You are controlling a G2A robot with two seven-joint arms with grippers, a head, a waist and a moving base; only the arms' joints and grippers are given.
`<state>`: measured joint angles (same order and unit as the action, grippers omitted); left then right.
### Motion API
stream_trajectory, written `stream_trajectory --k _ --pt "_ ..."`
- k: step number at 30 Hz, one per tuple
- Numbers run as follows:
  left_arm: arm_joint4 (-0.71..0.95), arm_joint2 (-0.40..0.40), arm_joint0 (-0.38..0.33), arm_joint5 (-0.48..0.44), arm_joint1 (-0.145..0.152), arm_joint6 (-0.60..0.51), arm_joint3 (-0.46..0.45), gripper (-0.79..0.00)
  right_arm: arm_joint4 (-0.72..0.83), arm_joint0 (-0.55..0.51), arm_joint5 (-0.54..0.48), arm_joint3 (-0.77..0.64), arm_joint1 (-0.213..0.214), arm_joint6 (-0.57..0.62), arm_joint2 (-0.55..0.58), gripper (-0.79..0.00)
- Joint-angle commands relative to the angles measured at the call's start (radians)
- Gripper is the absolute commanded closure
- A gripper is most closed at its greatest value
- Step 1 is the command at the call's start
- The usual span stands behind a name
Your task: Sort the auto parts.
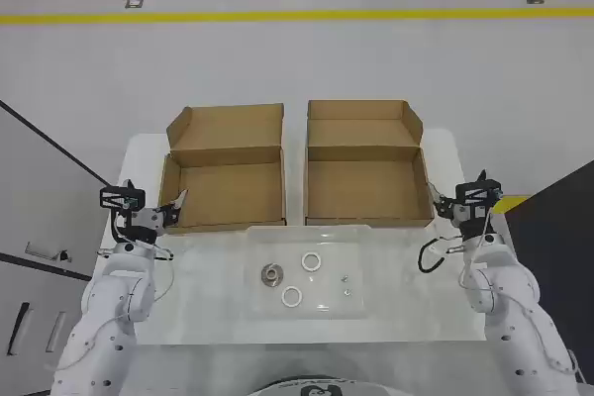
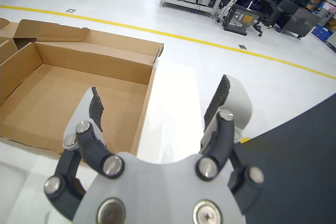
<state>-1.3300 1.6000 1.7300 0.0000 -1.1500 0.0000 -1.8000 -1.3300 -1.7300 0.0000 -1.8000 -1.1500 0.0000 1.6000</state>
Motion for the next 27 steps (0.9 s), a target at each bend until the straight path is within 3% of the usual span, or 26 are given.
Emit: stream_trajectory --k 1,6,10,15,21,25,27 --pt "0.000 0.000 0.000 0.000 0.000 0.000 0.000 -0.785 -0.002 0.001 -0.006 -0.004 0.000 -0.003 -0.002 -0.785" --pt "0.000 0.000 0.000 0.000 0.000 0.000 0.000 -0.785 -0.027 0.010 -0.085 -0.041 0.005 -0.026 0.013 -0.785" --pt "0.000 0.000 0.000 0.000 0.000 0.000 0.000 -0.785 -0.023 0.033 -0.215 -0.088 0.013 -0.001 0.041 -0.785" --pt "0.000 0.000 0.000 0.000 0.000 0.000 0.000 -0.785 0.010 0.079 -0.451 -0.149 0.030 0.068 0.083 -0.785" --pt "0.000 0.000 0.000 0.000 0.000 0.000 0.000 -0.785 0.010 0.168 -0.822 -0.192 0.059 0.171 0.104 -0.785" --pt "0.000 0.000 0.000 0.000 0.000 0.000 0.000 -0.785 -0.004 0.219 -1.003 -0.203 0.074 0.198 0.096 -0.785" --pt "0.000 0.000 0.000 0.000 0.000 0.000 0.000 -0.785 -0.016 0.234 -1.012 -0.219 0.084 0.209 0.070 -0.785"
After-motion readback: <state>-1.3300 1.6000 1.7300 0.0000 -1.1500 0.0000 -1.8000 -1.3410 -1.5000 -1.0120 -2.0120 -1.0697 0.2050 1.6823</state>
